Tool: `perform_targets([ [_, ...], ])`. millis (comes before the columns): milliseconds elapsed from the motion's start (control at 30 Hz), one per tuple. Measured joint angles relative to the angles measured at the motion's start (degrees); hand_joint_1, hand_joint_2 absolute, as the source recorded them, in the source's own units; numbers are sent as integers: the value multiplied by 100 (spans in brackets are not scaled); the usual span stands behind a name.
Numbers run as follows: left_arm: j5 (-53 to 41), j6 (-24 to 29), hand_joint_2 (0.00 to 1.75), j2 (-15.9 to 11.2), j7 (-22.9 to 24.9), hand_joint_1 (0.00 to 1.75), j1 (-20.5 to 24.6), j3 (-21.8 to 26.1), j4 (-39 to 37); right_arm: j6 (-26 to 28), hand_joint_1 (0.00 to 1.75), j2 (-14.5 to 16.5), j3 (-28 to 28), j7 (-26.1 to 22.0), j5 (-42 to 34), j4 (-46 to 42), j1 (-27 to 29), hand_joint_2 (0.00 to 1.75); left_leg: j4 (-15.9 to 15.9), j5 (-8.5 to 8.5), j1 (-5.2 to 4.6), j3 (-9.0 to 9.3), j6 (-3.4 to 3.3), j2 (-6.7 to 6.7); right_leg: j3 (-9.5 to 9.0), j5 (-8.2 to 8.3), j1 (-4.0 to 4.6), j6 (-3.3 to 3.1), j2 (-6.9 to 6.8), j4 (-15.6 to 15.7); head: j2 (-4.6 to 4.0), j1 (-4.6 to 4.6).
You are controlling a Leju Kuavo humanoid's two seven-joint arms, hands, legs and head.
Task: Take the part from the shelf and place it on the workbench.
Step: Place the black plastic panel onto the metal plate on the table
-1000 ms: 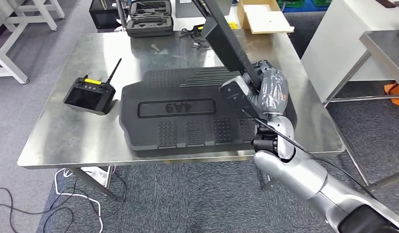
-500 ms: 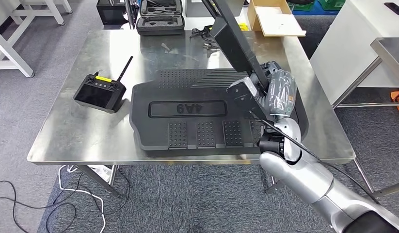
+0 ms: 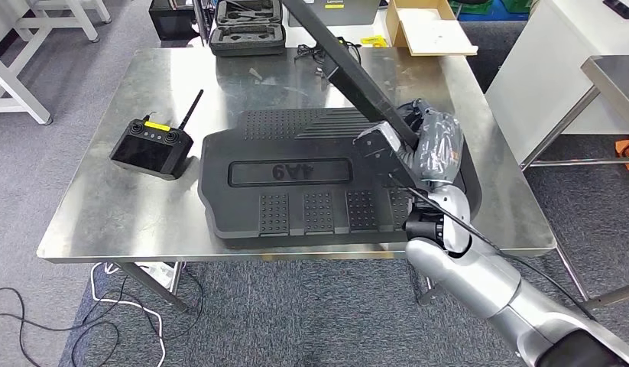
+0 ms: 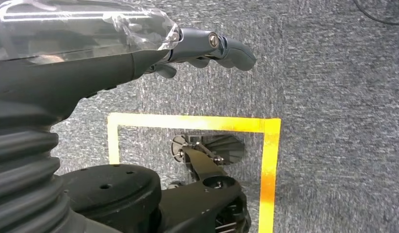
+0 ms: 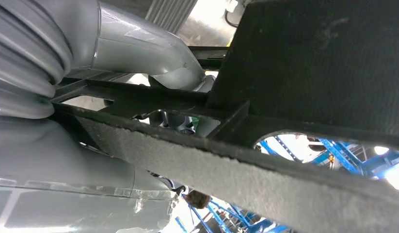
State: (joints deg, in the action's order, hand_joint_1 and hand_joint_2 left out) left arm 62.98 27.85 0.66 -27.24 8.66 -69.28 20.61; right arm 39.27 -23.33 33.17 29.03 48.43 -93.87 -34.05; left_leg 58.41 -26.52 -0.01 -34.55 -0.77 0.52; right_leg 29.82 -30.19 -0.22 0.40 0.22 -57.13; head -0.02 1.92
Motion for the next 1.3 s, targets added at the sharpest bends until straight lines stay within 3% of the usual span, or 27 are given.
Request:
perform_targets([
  [300,51,84,0,0,40,0,-2,0,0,-572,172,5,253,421,1249,204,-391,175,-4,0,0,0,0,0,0,-2,0,0,-3,0,0,-1],
  [633,54,94,0,0,40,0,-3,1,5,-2450,175,5,628,463,2264,435,-902,175,-4,1,0,0,1,0,-1,-2,0,0,-6,-1,0,0],
  [1067,56,73,0,0,40,0,-4,2,35,-2755,175,16,797,465,2325,586,-1044,175,-4,1,0,1,1,0,-1,-2,0,0,-6,0,0,-1],
  [1300,71,0,0,0,90,0,-3,2,40,-4496,175,110,800,465,2291,758,-1120,175,-5,2,0,1,2,0,-2,-2,0,0,-6,-2,0,-3],
])
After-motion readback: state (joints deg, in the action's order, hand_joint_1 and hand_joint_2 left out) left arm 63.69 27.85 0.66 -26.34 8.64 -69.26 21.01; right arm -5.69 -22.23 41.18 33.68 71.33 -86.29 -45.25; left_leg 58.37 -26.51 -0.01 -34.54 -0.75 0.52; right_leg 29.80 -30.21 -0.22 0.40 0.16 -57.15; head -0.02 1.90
